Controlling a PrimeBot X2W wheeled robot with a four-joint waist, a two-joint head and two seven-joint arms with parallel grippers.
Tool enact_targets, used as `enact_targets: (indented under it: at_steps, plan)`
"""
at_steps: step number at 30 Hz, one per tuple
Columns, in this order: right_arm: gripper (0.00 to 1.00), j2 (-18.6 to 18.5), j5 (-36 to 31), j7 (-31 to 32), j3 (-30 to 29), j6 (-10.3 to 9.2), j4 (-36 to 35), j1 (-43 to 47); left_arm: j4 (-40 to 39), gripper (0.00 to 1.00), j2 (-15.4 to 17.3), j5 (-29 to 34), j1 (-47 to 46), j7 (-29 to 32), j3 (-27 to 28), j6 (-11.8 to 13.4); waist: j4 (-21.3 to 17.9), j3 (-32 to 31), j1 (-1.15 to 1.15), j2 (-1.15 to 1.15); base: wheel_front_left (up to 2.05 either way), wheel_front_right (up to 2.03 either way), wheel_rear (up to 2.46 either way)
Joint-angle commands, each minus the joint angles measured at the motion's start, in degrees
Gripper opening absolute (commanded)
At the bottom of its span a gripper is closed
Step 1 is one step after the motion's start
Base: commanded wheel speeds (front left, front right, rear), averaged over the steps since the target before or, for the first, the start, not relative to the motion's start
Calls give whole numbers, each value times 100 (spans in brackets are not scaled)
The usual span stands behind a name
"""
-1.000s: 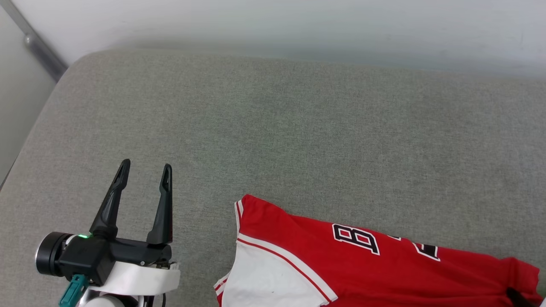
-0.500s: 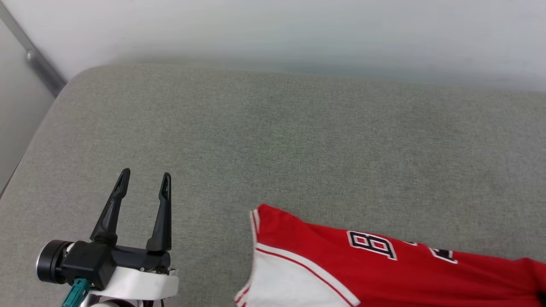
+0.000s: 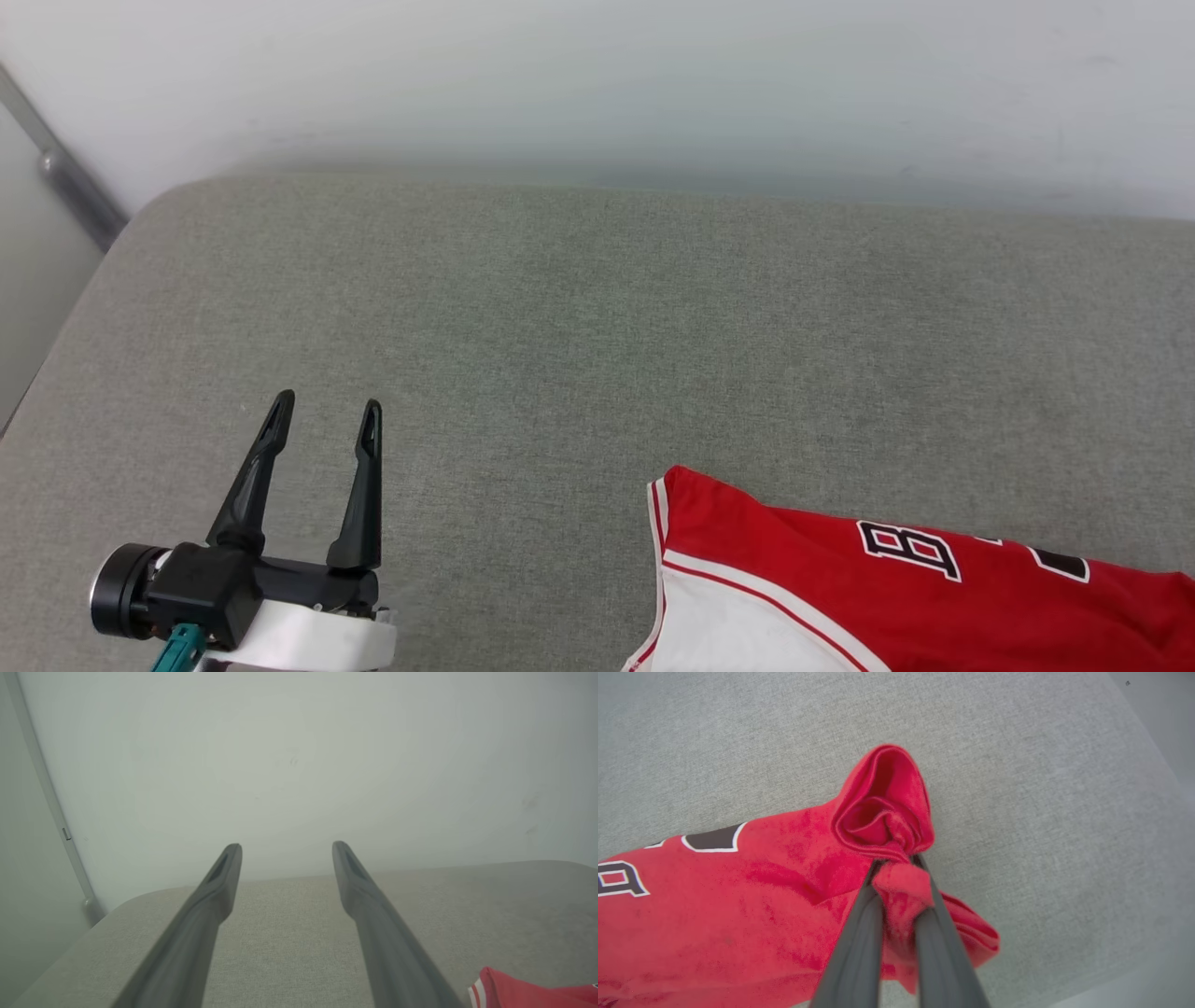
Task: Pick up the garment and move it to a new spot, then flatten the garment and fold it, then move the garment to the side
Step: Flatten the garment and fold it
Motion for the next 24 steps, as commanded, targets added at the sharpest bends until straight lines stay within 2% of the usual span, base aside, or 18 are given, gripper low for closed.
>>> enact_targets:
  at_steps: [1, 9, 14, 19, 24]
  plan:
    - [0, 67, 0, 70, 118, -2, -223, 105, 7, 100, -19, 4, 64, -12, -4, -6, -41, -64, 0, 0, 0, 0, 0]
    - [0, 699, 187, 486, 1038, -2, -1429, 424, 19, 100, -31, -52, 58, -12, -90, -8, -94, -141, 0, 0, 0, 0, 0]
    - [0, 1046, 326, 750, 1752, -2, -1911, 468, 31, 100, -40, -74, 45, -12, -149, -9, -53, -114, 0, 0, 0, 0, 0]
    - [0, 1235, 491, 845, 2436, -2, -2090, 311, 61, 100, -58, -92, -62, -12, -189, -9, 60, -55, 0, 0, 0, 0, 0]
    - [0, 1268, 633, 634, 3055, -2, -1829, 160, 81, 100, -89, -124, -145, -12, -200, -9, 197, -16, 0, 0, 0, 0, 0]
